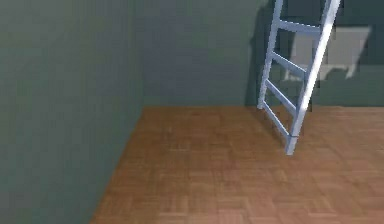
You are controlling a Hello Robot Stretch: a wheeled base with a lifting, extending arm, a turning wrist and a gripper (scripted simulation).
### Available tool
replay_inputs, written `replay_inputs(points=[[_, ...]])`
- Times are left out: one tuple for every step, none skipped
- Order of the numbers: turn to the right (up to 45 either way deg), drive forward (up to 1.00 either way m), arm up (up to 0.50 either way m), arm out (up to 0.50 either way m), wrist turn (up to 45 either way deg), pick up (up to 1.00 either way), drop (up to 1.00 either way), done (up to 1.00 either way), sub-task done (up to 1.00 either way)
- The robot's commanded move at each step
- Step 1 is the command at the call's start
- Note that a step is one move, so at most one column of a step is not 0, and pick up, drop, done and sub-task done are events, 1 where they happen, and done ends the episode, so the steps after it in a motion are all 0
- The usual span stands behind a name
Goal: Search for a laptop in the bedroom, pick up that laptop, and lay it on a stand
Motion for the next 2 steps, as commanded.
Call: replay_inputs(points=[[45.0,0.00,0.00,0.00,0.0,0.00,0.00,0.00,0.00],[3.0,0.00,0.00,0.00,0.0,0.00,0.00,0.00,0.00]])
